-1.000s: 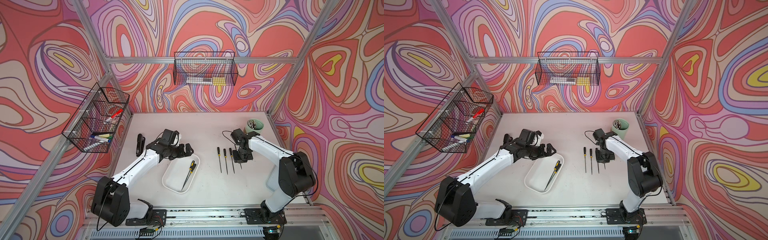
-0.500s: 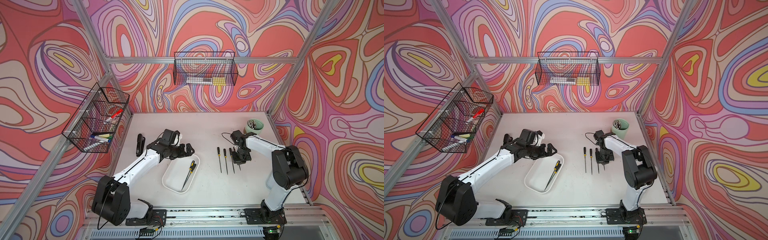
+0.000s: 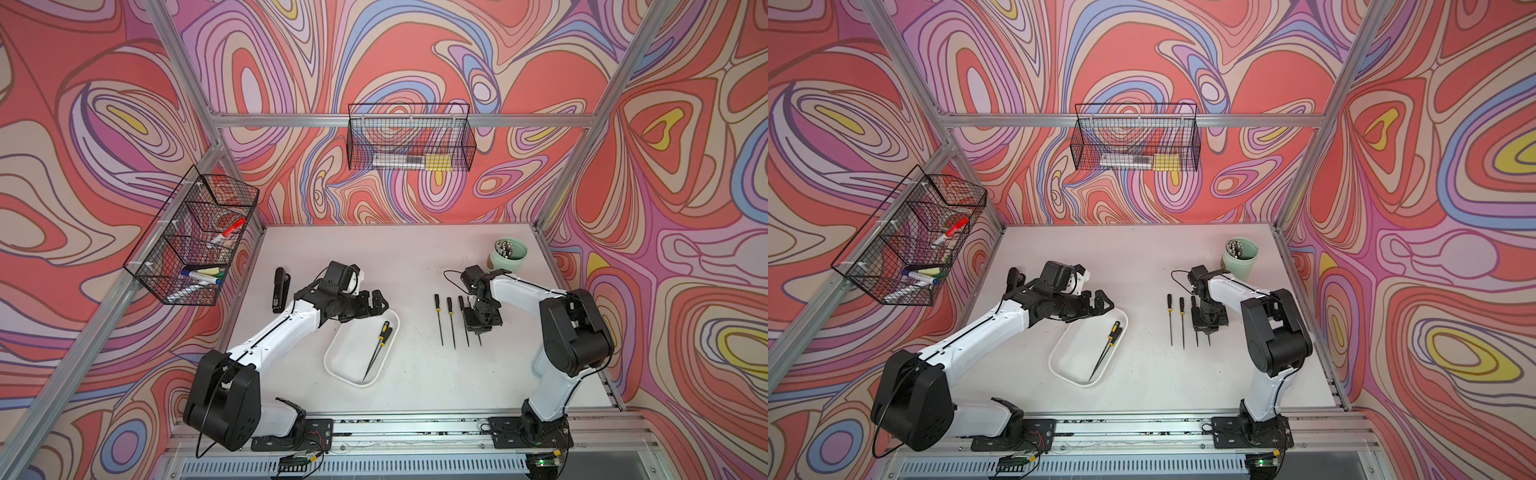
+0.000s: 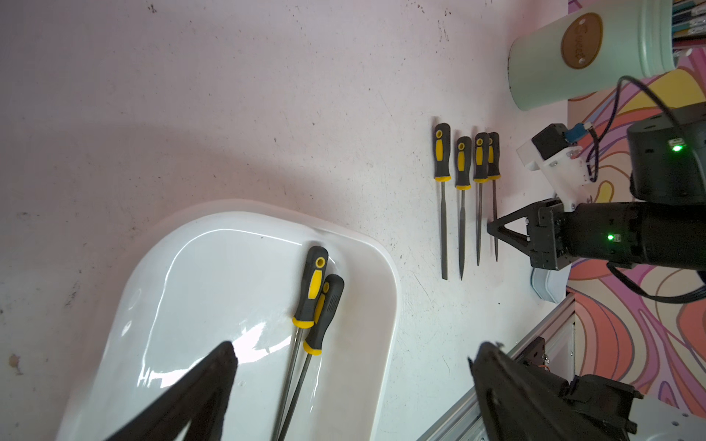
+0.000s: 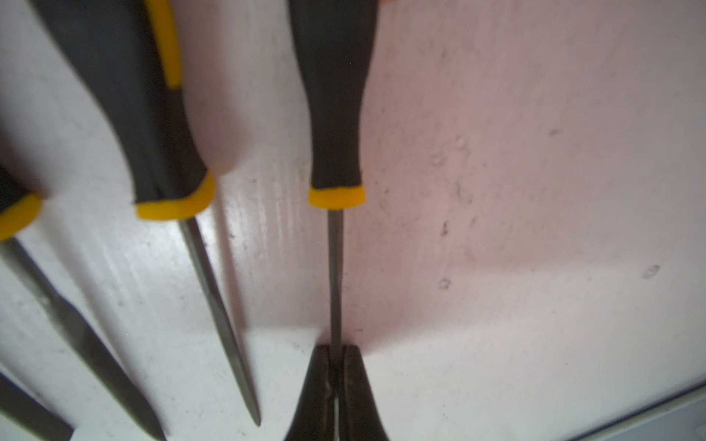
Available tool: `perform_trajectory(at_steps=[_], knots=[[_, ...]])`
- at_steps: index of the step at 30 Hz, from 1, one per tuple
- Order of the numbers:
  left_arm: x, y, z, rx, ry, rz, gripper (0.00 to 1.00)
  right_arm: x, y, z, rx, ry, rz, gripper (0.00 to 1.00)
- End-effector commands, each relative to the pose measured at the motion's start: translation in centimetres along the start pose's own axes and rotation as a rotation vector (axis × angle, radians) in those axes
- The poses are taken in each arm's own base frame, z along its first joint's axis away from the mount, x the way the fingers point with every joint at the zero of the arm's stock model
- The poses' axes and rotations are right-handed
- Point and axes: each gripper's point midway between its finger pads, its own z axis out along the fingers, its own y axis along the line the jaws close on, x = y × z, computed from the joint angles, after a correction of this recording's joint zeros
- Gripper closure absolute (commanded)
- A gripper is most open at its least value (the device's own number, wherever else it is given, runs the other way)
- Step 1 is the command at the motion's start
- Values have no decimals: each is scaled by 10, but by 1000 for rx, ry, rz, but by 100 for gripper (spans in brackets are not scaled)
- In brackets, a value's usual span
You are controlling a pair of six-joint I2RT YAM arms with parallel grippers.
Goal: Take the file tool out of the storage box
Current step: Place the file tool at the center of the board.
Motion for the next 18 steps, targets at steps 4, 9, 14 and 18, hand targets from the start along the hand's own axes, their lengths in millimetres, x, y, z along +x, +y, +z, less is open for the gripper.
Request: perform_trajectory(at_steps=[4,9,14,18], knots=[[6,5,-2,-17,25,0,1,6,-3,5,-2,20,13,91],[9,9,0,-40,54,-7,1,3,-1,-1,-13,-2,14,88],[14,15,4,-62,78,-17,1,-2,-1,-13,-23,-38,9,84],[19,31,8,-160,94,-3,2,-9,-3,-34,-20,-99,7,82]])
